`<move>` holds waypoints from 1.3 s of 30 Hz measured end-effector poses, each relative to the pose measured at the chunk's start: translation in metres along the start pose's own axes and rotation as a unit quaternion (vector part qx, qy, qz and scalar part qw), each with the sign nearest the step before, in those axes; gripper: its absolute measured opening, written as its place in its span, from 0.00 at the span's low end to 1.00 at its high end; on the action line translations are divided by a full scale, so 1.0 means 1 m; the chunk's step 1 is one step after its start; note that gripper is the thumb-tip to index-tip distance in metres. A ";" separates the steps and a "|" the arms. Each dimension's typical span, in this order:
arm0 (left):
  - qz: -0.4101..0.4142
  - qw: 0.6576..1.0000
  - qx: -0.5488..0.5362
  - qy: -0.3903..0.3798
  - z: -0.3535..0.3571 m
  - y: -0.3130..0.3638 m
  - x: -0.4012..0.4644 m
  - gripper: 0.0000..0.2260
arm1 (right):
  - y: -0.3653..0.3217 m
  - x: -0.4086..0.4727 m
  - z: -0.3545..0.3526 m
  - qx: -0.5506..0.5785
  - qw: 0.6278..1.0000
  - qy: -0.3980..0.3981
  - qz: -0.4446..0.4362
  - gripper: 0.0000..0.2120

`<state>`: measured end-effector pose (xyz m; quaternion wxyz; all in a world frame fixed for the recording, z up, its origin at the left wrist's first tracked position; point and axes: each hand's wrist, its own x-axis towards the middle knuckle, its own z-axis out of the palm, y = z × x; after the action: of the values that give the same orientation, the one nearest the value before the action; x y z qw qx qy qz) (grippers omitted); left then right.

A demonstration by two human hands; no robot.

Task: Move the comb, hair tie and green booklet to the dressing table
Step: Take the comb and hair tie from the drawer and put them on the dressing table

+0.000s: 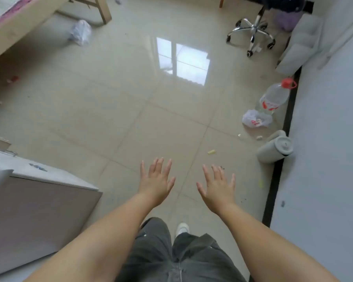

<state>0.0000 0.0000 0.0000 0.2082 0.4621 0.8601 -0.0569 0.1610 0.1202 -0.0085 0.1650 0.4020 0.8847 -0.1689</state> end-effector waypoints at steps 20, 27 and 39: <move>0.073 0.993 0.046 0.076 -0.227 -0.092 0.378 0.26 | -0.043 0.367 -0.207 0.057 0.992 0.100 0.060 0.29; 0.154 0.983 0.065 0.077 -0.291 -0.048 0.547 0.27 | 0.005 0.517 -0.285 0.051 0.987 0.121 0.094 0.28; 0.099 0.989 0.015 0.111 -0.442 0.044 0.843 0.27 | 0.117 0.802 -0.475 0.013 0.990 0.120 0.067 0.28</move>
<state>-0.5086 0.8034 0.0583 0.1093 0.5515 0.8270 0.0033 -0.3227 0.9239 0.0513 0.0635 0.4801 0.8667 -0.1195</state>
